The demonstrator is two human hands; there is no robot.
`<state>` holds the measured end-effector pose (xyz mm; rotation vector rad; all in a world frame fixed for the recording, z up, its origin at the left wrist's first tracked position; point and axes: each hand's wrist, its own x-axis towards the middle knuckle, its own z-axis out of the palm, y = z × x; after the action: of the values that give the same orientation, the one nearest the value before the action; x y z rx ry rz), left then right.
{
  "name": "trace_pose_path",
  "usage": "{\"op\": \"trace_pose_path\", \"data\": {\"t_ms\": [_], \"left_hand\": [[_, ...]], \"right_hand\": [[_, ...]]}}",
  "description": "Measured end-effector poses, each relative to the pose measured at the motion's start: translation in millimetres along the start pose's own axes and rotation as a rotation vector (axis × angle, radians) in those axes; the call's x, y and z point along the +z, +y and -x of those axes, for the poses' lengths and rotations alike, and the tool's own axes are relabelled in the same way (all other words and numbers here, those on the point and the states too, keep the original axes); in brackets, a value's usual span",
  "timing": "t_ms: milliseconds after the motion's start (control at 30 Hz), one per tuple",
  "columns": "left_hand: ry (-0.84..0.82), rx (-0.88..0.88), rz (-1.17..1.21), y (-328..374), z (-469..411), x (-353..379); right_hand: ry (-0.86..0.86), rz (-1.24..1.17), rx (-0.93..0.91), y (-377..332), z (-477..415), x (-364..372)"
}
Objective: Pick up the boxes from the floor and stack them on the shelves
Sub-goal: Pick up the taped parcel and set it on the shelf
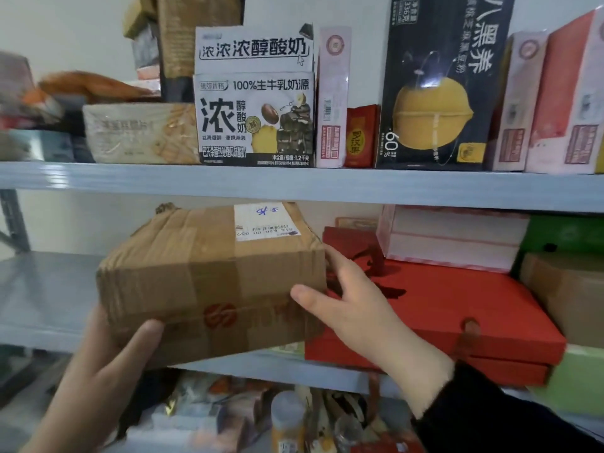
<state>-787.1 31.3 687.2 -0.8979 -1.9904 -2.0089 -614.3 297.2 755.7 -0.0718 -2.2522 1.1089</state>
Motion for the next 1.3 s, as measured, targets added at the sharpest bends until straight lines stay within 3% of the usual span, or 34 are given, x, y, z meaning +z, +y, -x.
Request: {"op": "trace_pose_path", "data": {"t_ms": [200,467,633,767,1100,1300], "left_hand": [[0.012,0.071,-0.028,11,-52,36],[-0.17,0.023,-0.165,-30,-142,61],[-0.241,-0.029,-0.251,-44,-167,65],[-0.306,-0.06,-0.273,-53,-166,61],[-0.261,-0.005,-0.279,-60,-140,59],[-0.169,0.068,-0.41,-75,-91,44]], "right_hand": [[0.004,0.136,0.015,10,-60,3],[0.186,0.276,0.215,31,-92,6],[0.248,0.37,0.242,35,-90,22],[0.25,0.41,0.284,36,-83,36],[0.218,0.544,0.349,44,-65,39],[0.183,0.601,0.214,36,-18,52]]}}
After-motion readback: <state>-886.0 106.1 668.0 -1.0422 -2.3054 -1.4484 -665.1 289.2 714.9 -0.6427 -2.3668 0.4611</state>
